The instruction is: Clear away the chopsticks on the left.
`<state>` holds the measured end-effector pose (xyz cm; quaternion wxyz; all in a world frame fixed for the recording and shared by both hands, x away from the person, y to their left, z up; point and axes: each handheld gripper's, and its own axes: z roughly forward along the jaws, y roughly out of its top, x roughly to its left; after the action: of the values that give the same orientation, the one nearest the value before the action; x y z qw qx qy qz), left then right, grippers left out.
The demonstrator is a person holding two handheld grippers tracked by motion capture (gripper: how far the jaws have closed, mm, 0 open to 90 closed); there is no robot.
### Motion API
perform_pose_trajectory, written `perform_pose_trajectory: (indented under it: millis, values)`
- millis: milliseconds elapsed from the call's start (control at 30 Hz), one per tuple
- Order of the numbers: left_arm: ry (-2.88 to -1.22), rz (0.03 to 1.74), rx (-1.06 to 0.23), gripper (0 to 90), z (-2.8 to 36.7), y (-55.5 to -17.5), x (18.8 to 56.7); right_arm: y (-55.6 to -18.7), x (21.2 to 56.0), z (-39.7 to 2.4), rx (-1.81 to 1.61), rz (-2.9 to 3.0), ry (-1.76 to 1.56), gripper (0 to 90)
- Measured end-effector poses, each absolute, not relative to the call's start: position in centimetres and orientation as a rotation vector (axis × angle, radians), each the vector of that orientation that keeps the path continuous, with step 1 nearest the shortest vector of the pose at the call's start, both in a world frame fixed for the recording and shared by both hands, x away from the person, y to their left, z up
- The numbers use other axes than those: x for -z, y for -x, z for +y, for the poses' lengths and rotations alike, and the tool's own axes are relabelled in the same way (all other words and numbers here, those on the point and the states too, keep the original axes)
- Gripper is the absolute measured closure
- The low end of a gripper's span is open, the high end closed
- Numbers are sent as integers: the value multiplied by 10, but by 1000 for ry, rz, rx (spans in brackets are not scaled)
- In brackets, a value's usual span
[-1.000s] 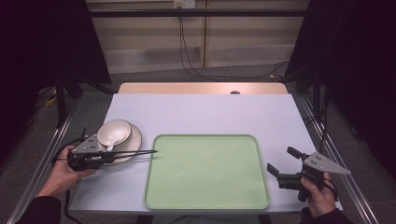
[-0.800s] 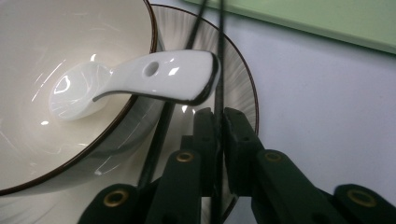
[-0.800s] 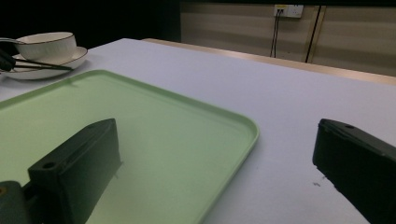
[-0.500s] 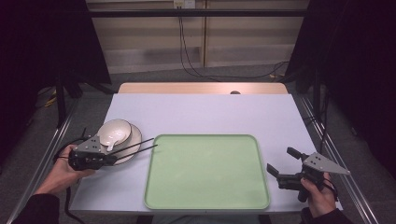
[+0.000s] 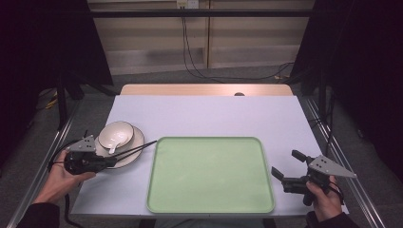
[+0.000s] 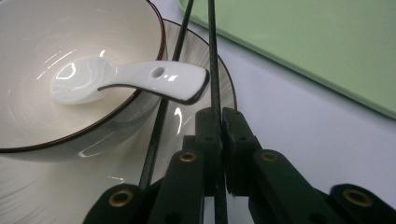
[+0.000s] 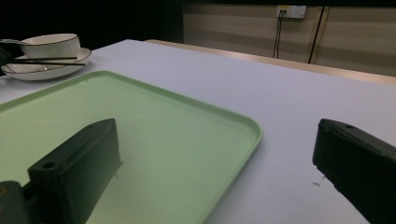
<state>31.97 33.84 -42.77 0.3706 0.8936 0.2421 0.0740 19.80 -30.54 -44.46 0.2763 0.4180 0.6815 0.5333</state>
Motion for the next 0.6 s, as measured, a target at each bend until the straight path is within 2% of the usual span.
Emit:
perform_pose_trajectory:
  millis: [600]
  values:
    - [-2118, 755, -225, 863, 325, -290, 413, -198, 444, -306, -1440, 1823, -1115, 4]
